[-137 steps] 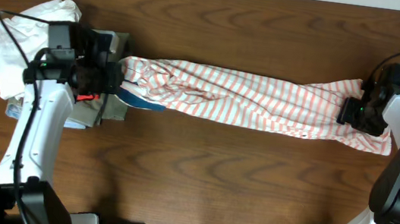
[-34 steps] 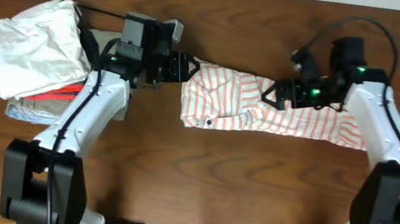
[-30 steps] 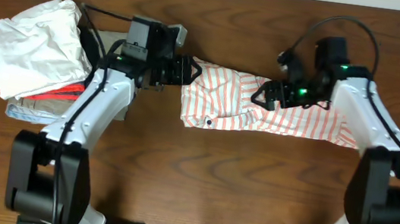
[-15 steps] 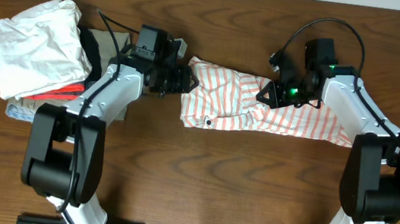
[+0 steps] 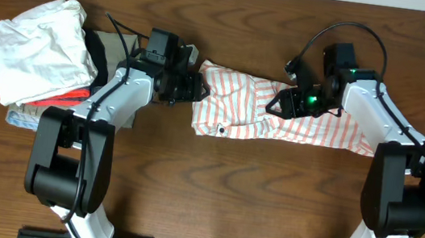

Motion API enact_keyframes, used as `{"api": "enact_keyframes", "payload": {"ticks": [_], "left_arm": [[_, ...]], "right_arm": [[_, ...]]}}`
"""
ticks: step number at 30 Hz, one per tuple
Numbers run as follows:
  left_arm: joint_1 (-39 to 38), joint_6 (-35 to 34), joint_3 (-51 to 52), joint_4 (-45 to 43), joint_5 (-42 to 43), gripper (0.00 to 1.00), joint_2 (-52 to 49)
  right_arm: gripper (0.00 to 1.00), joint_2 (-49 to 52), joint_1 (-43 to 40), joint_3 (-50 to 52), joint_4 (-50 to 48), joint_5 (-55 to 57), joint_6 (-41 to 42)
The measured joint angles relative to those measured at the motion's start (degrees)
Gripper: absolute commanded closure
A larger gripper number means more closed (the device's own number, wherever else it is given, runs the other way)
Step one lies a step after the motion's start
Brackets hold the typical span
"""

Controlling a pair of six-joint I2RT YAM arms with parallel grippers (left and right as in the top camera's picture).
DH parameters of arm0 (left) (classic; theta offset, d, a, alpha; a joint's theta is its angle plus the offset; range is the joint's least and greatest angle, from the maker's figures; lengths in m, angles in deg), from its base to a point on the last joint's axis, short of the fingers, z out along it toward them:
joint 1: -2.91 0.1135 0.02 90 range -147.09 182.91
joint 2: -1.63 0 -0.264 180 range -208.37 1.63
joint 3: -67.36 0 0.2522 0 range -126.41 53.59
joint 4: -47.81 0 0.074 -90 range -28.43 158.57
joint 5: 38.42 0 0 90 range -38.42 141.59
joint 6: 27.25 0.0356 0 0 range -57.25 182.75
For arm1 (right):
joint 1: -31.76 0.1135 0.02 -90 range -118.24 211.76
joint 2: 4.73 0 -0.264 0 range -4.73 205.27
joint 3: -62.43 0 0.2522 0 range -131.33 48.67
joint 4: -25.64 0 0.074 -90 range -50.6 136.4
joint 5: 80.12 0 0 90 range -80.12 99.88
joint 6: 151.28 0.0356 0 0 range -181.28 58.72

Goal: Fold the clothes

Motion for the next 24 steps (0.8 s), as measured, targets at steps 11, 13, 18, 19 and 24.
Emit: {"api": "enact_keyframes", "payload": {"ticks": [11,13,18,19,24], "left_arm": [[0.00,0.26,0.00,0.02,0.02,0.49,0.00],[0.00,0.39,0.00,0.02,0.02,0.49,0.00],[0.00,0.42,0.00,0.02,0.00,0.49,-0.02],[0.00,0.42,0.00,0.02,0.00,0.49,0.00],[0.00,0.42,0.00,0.02,0.00,0.49,0.00]], "right_arm": [[0.99,4.76,1.66,0.02,-2.19,0.11,-0.39],[0.99,4.74,1.29,0.00,-2.19,0.11,-0.33],[0.99,4.22,-0.70,-1.05,0.70,1.14,-0.33],[0.98,3.78,-1.38,-1.62,1.33,1.55,-0.33],[0.91,-0.13,-4.28,-5.05,1.62,4.22,-0.66]]}}
